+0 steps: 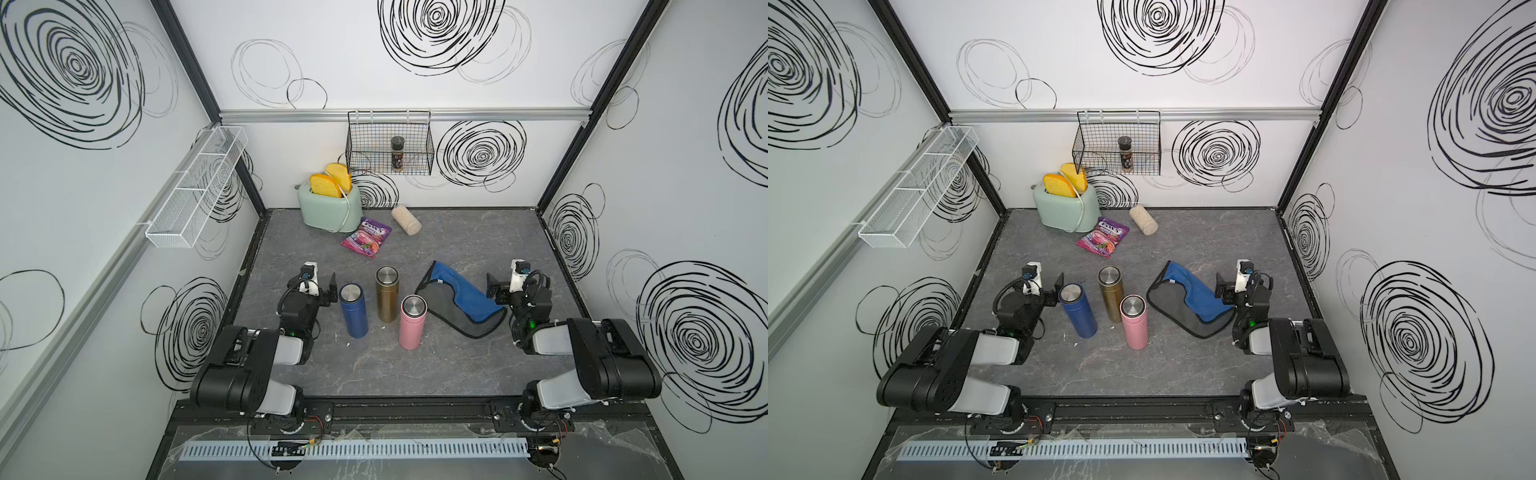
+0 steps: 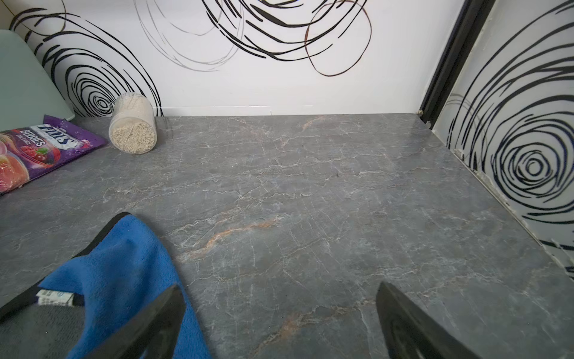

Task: Wipe the surface of the thermos
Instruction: Pick up the thermos from the center of the board.

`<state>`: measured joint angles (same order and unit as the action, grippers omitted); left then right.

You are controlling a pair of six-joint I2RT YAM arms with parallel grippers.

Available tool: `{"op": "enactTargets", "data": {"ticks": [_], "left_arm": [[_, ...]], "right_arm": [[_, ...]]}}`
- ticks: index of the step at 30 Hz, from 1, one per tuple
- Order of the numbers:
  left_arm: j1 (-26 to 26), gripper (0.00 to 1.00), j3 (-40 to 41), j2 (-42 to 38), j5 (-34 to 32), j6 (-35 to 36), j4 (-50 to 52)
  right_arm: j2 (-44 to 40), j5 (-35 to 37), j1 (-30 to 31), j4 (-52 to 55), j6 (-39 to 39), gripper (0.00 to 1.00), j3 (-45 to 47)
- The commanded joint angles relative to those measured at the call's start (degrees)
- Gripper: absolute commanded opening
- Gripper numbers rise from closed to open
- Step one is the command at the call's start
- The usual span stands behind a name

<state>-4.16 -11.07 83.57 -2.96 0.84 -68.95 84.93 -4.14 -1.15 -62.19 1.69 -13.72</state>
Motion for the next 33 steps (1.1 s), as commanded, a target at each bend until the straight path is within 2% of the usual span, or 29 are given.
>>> {"op": "enactTargets", "data": {"ticks": [1, 17, 20, 21, 22, 26, 29, 33], "left_arm": [[0.30, 0.97, -1.10, 0.27, -2.28, -0.59, -3.74], [0.87, 0.97, -1.28, 0.19, -1.14, -0.96, -3.45], [-1.82, 0.97, -2.89, -3.61, -4.03, 1.31, 2.19], [-3.00, 0.97, -3.84, -6.30, -5.69, 2.06, 6.11], [-3.83, 0.97, -4.47, -8.21, -6.92, 2.61, 8.40], [-4.45, 0.97, -4.73, -11.94, -11.53, 1.39, 11.62], [-5.32, 0.97, -6.63, -13.01, -13.98, -1.15, 17.18], [-8.12, 0.97, -10.42, -14.44, -19.40, -4.51, 24.65]], "right_arm": [[0.43, -0.36, -0.28, -2.04, -0.21, 0.98, -1.06], [0.55, -0.78, -0.52, -1.88, -0.13, 0.98, -1.20], [-1.32, 0.60, -0.35, -2.22, -0.81, 0.98, -0.96], [-3.90, 1.84, -0.35, 1.02, -0.31, 0.98, -1.80], [-7.32, 3.03, -0.35, 8.95, 0.58, 0.98, -3.86], [-15.01, 11.21, -0.70, 34.06, 13.63, 0.98, -13.71], [-16.95, 10.29, -0.79, 46.61, 22.23, 0.98, -18.54], [-20.15, 2.49, -0.79, 54.62, 26.87, 0.98, -20.52]]}}
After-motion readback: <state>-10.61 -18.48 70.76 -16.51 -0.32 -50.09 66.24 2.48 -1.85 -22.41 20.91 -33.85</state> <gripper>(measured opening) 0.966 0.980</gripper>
